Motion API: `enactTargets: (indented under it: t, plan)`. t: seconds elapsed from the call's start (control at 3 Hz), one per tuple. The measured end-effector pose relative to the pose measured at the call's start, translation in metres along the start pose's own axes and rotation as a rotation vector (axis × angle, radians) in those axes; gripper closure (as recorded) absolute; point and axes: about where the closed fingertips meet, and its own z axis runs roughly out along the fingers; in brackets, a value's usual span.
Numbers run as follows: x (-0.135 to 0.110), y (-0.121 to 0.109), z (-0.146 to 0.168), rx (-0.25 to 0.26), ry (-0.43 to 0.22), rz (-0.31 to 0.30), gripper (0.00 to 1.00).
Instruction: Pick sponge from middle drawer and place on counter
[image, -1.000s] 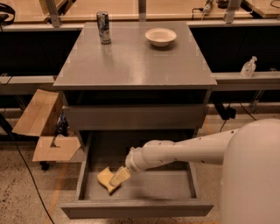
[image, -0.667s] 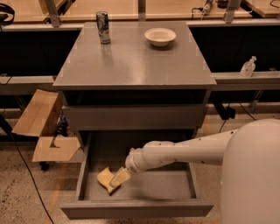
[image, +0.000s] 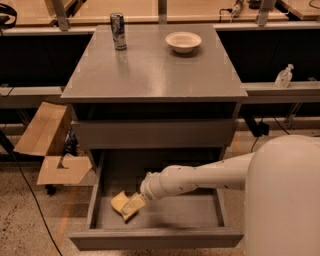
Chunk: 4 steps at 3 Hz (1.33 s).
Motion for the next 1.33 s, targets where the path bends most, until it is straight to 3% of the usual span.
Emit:
enactTargets:
  t: [0.33,1.33]
  plan:
    - [0.001,0.002,0.022,-0.014,-0.001,0.006,0.0]
    - [0.004,0.0,0.096,0.051,-0.048,0.037,0.0]
